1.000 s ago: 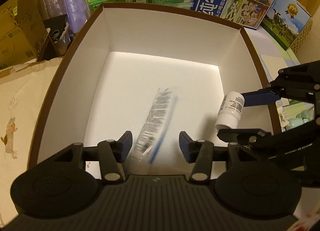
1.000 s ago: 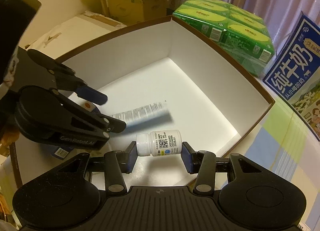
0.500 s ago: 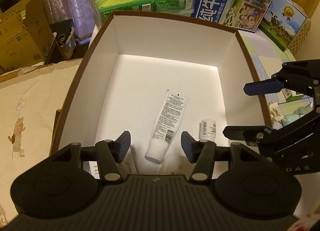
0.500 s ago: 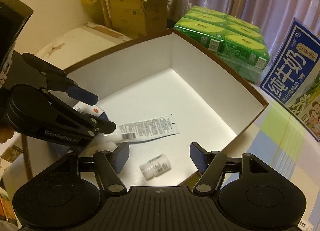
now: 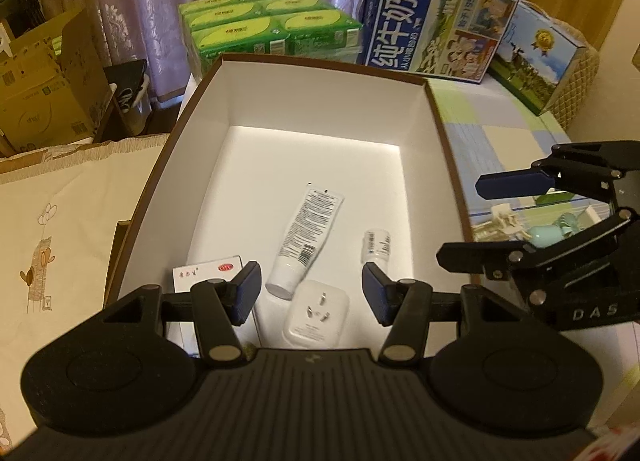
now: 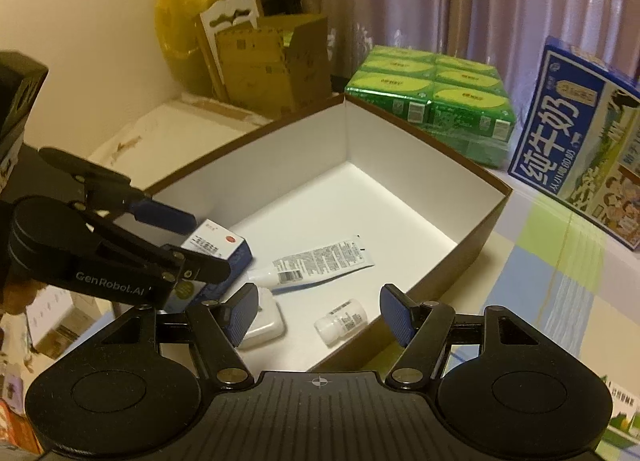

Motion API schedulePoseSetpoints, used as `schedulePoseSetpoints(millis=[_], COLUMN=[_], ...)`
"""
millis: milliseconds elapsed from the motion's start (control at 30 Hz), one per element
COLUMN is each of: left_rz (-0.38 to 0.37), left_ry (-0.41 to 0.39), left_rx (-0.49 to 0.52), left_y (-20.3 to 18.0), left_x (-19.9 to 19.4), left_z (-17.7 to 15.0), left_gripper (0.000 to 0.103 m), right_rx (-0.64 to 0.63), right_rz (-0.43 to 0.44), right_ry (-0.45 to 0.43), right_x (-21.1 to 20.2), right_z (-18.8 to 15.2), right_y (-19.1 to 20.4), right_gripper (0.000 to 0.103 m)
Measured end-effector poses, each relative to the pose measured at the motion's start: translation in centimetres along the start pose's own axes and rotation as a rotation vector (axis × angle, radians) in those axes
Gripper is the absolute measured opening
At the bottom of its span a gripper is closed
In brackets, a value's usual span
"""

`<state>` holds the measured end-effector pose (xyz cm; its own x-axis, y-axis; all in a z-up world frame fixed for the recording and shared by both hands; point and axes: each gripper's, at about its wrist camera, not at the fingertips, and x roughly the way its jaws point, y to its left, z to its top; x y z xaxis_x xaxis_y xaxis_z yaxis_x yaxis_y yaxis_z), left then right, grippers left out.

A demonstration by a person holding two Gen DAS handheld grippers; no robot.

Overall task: Organize rigid objects
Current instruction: 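Move both open tools back over the items on the table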

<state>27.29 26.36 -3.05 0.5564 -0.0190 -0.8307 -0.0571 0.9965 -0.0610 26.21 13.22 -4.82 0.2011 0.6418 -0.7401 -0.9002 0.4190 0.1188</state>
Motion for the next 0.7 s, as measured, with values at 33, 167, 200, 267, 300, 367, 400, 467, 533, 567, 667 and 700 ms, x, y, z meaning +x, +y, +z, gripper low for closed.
schedulePoseSetpoints(millis=[33, 167, 200, 267, 300, 367, 400, 467, 533, 567, 667, 700], left_rz=[0.0, -0.002, -0.005, -0.011, -0.013, -0.018, -0.022, -0.025, -0.027, -0.03, -0.037, -0.038], left_ry=[-0.005, -0.027, -0.032, -0.042, -0.047, -0.057, -0.062, -0.071, -0.077, -0.079, -0.085, -0.084], left_rx=[-0.001, 0.0, 0.0, 0.003, 0.005, 0.006, 0.006, 0.005, 0.005, 0.004, 0.003, 0.003], left_y=[-0.2, -1.1, -1.4, -2.1, -2.4, -3.1, -3.5, -4.2, -4.8, -5.2, -6.3, -6.7], left_x=[-0.4, -1.8, -2.1, -2.8, -3.1, -3.7, -4.0, -4.5, -5.0, -5.2, -5.8, -5.9], left_z=[-0.2, -1.1, -1.3, -1.7, -1.9, -2.2, -2.4, -2.8, -3.2, -3.5, -4.3, -4.5], left_gripper=[0.051, 0.051, 0.051, 0.051, 0.051, 0.051, 0.051, 0.051, 0.051, 0.051, 0.051, 0.051], right_rx=[0.007, 0.034, 0.041, 0.058, 0.066, 0.078, 0.082, 0.089, 0.096, 0.099, 0.105, 0.109], right_rz=[0.003, 0.007, 0.007, 0.008, 0.01, 0.012, 0.013, 0.012, 0.015, 0.016, 0.016, 0.015], right_ry=[-0.007, -0.042, -0.049, -0.061, -0.067, -0.076, -0.08, -0.088, -0.092, -0.094, -0.097, -0.097], right_x=[-0.4, -2.3, -2.7, -3.6, -4.1, -5.0, -5.4, -6.3, -7.0, -7.4, -8.5, -8.9], right_z=[-0.2, -1.0, -1.2, -1.7, -1.9, -2.5, -2.8, -3.3, -3.9, -4.3, -5.2, -5.6], right_y=[0.0, 0.1, 0.1, 0.0, -0.1, -0.2, -0.3, -0.4, -0.6, -0.7, -1.1, -1.3], right_gripper=[0.064, 0.064, 0.064, 0.064, 0.064, 0.064, 0.064, 0.065, 0.065, 0.065, 0.065, 0.065])
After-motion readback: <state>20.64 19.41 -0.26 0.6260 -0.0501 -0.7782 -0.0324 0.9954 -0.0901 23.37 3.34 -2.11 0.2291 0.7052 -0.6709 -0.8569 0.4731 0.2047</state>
